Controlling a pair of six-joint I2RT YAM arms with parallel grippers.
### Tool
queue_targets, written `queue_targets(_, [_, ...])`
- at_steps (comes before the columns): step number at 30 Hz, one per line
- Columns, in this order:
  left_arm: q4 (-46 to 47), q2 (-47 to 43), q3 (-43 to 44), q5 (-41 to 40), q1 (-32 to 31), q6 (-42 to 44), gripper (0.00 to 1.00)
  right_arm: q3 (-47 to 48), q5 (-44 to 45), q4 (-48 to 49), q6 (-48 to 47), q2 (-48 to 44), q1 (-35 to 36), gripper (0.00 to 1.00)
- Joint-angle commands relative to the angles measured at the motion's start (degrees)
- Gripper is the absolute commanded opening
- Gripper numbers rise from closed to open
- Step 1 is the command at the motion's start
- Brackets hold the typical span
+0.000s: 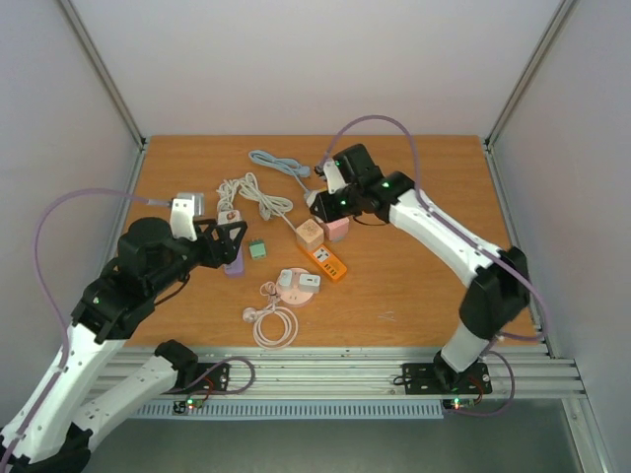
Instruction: Insert the plug
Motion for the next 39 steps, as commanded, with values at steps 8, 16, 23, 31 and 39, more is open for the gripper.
queue_targets(8, [-3.8,-2.8,-2.2,-14.1,0.0,9.0,0.92,21.4,18.6,-8.1,-8.4,22.0,-2.4,0.01])
queue_targets(16, [-2.3,0.3,-2.9,-14.9,0.0,10.4,0.93,27.8,18.7,-8.6,-10.5,29.5,-4.1,0.01])
queue_targets(23, [-0.3,1.3,-4.1,-14.8,0.0,10.9,0.94,29.4,20.5,-12.0,-10.0,30.2,-4.7,0.01])
queue_targets(31, [0.1,0.2,-4.8,-14.8,0.0,11.0,0.95,30.1,17.8,-12.8,-9.4,30.7,-4.8,0.01])
queue_targets(39, [0.5,-0.1,-5.4,-14.4,0.0,10.7,0.95,31.4,17.0,-11.8,-8.7,32.5,-4.8,0.01])
